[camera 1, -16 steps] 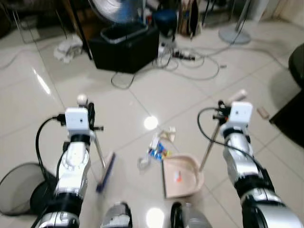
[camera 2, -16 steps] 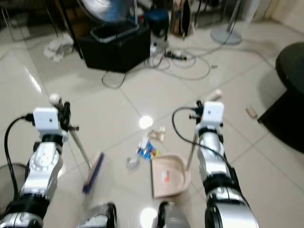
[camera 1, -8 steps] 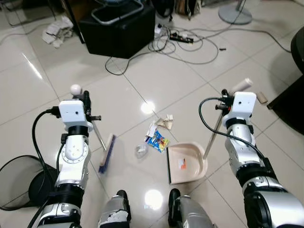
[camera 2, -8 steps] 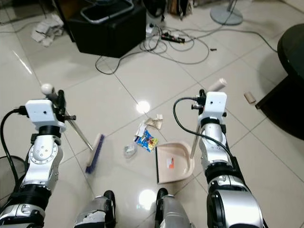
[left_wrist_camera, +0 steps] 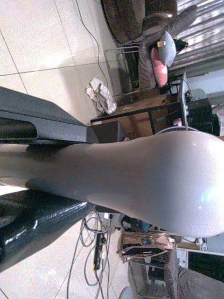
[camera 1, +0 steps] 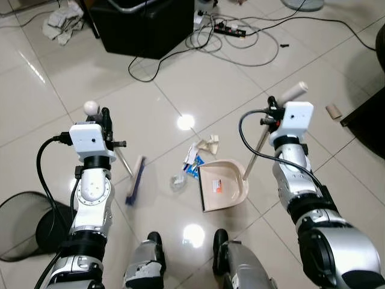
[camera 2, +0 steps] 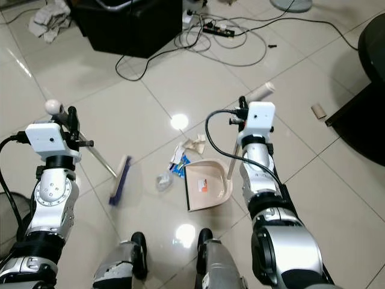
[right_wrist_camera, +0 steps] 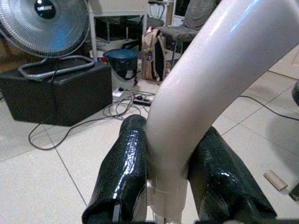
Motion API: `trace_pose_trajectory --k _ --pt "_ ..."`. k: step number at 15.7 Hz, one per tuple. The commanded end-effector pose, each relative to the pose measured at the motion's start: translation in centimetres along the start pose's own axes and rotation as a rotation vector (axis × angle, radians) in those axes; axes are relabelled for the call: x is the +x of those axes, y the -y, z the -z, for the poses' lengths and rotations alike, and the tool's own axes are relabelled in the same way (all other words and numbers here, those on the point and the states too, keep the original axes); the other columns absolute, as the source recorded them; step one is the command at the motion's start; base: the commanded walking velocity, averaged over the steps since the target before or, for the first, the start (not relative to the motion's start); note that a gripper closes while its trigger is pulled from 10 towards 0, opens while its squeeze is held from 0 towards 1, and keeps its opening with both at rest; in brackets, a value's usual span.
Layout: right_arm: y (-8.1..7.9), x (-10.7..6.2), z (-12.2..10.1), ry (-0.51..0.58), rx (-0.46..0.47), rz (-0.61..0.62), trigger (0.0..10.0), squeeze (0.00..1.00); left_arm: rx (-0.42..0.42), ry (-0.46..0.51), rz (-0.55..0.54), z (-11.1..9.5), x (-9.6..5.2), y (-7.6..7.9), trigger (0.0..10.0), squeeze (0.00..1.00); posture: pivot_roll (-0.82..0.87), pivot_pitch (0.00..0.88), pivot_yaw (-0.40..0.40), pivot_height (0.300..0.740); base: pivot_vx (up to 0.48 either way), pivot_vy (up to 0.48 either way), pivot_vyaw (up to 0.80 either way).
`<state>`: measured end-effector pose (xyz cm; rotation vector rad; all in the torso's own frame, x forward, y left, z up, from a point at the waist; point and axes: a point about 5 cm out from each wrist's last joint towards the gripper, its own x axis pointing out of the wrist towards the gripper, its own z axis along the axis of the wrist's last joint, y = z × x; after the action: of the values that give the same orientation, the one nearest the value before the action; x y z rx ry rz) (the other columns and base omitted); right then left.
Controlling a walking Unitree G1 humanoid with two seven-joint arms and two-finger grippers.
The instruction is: Sweep floor
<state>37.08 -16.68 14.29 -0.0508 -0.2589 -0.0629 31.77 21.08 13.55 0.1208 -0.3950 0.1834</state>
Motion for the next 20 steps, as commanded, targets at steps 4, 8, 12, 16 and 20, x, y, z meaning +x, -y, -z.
trace_pose_trajectory --k 4,8,12,16,20 --pt "-0.8 0.4 -0.3 -0.002 -0.011 -0.016 10.0 0.00 -0.018 -0.013 0.020 0.2 -0.2 0.8 10.0 0.00 0.06 0.391 -0.027 0.740 0.000 0.000 0.00" --pt "-2.4 0.5 -0.3 -0.018 0.032 -0.008 10.0 0.00 -0.061 -0.042 0.055 0.4 -0.6 1.7 10.0 0.00 0.07 0.390 -0.024 0.740 0.000 0.000 0.00" --pt "-3.4 0.2 0.2 -0.049 0.048 -0.005 10.0 0.00 -0.086 -0.088 0.134 1.0 -1.3 2.6 10.0 0.00 0.07 0.386 -0.022 0.740 0.000 0.000 0.00" --pt "-3.6 0.0 0.5 -0.068 0.051 0.002 10.0 0.00 -0.097 -0.120 0.217 1.3 -2.3 3.3 10.0 0.00 0.07 0.379 -0.019 0.740 0.000 0.000 0.00" --pt "-3.5 -0.2 0.8 -0.081 0.044 0.021 10.0 0.00 -0.126 -0.150 0.257 1.4 -2.8 3.6 10.0 0.00 0.07 0.375 -0.014 0.740 0.000 0.000 0.00"
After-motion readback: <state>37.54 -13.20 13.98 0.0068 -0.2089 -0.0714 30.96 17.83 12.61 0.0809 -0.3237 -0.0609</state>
